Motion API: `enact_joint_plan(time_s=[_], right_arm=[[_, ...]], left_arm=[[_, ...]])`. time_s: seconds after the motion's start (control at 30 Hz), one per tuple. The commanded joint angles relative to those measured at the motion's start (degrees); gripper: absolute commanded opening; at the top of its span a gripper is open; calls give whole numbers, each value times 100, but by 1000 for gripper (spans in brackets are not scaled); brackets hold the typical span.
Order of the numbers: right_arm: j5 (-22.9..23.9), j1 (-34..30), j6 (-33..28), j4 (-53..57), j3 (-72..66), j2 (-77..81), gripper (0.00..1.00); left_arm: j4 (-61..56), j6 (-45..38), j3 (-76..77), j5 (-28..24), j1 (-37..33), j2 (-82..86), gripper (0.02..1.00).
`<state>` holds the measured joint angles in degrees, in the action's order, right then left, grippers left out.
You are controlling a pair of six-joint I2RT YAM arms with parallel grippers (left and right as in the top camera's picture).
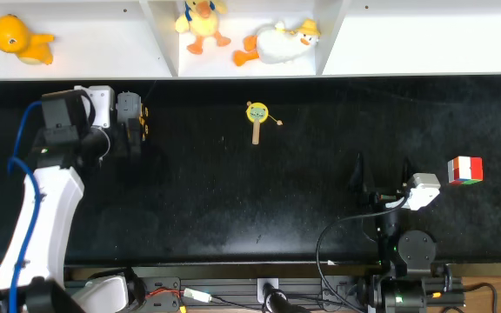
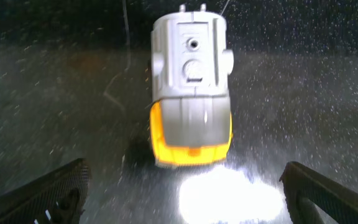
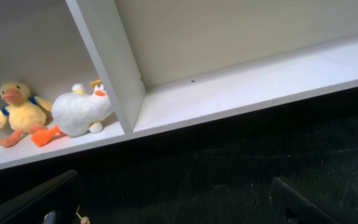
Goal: Store Toys
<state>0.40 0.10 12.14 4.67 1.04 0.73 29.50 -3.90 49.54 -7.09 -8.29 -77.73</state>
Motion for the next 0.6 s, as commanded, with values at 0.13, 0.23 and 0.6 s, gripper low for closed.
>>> enact_joint_plan(time_s=[0.13, 0.23, 0.6], right_arm=[[26, 35, -15, -24, -76, -44, 996], [28, 35, -15, -24, -76, -44, 993], [26, 35, -15, -24, -76, -44, 996]], left_arm=[[-485, 98, -68, 133, 254, -702, 998], [-562, 98, -68, 203, 254, -903, 998], [-955, 98, -68, 291, 254, -1270, 996]])
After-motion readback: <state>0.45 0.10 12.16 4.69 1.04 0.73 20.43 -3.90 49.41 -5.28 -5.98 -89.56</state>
